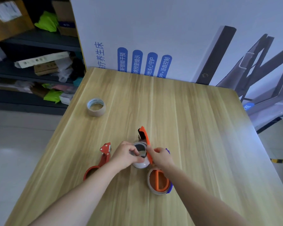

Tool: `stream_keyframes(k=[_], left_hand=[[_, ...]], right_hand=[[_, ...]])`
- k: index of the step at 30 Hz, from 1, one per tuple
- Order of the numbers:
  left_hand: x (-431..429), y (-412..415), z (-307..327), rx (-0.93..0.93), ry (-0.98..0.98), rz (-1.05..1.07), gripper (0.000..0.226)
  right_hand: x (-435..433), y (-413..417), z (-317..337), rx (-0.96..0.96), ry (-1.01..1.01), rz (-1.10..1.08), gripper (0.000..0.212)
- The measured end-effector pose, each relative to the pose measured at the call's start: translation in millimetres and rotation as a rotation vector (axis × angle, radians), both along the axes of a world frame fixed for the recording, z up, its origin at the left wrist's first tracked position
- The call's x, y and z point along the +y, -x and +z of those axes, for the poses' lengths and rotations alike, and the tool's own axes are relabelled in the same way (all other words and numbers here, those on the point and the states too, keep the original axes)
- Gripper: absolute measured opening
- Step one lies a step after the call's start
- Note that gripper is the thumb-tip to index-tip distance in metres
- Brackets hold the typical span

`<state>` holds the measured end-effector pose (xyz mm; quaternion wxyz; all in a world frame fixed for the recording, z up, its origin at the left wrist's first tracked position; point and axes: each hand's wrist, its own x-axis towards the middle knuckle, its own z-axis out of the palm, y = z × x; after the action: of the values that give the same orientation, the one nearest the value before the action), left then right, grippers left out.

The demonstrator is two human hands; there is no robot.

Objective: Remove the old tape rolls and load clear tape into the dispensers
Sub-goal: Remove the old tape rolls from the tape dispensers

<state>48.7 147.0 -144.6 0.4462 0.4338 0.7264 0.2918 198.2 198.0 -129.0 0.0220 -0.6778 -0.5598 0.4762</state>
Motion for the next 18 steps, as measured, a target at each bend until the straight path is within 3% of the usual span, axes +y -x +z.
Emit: stream_keyframes(k=[4,11,18], left_hand=[[3.3,2.7,12.8,-0.21,0.059,0.07,0.023],[5.0,12.9,47.9,-0.387,0.079,0.023,0.013],[10.4,15.8,78.4,-0.436,0.024,0.159,0.013]], right_hand=[[6.6,1.3,8.4,0.315,0.141,-0.143,0.053],[17.8,-2.2,38.1,0.45,0.174,-0.118,0.034],[29.9,2.2,61.0,0.662,0.183,-0.153,0.044]])
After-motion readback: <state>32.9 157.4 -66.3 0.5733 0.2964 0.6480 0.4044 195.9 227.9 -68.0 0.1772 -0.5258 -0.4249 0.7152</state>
